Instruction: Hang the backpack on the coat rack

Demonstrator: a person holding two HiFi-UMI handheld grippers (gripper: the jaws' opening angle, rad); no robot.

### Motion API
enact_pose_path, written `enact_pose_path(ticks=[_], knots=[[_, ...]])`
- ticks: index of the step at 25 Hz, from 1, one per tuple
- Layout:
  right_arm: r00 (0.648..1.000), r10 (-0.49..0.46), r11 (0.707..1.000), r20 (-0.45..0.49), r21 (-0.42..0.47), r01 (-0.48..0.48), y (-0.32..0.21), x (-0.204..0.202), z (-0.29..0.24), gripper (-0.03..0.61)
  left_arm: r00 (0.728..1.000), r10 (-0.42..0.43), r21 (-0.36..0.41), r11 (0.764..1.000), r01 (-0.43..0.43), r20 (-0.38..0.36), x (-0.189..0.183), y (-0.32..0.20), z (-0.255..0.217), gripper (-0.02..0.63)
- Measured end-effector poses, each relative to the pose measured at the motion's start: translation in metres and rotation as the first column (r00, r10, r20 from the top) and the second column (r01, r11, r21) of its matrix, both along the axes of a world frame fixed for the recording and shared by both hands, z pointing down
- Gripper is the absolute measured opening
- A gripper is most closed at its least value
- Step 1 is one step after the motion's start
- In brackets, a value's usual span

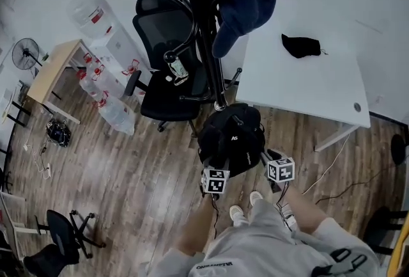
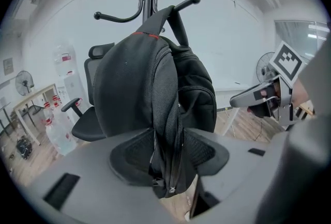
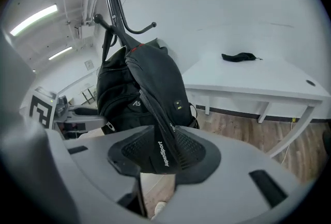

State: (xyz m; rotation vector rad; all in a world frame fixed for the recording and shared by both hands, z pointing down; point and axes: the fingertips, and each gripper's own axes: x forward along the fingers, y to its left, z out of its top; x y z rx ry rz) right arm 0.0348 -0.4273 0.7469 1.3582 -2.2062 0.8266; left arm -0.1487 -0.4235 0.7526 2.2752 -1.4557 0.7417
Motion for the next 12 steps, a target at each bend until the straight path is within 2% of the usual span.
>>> enact_pose_path(ticks=[5,12], knots=[[0.998,0.036,0.998,0.043,0.045,-0.038,0.016,0.013,-0.017,0.127,0.998,-0.051,0.040,0.998,0.052,-0.031,-0.006,0.006,-0.006,0.178],[0.995,0.021,0.996,0.094,0.088,-0.029,0.038,-0.004,-0.027,0.119,0.995,-0.086,0.095,0.991,0.090,-0.045,0.002,0.028,-0.024,0.137]])
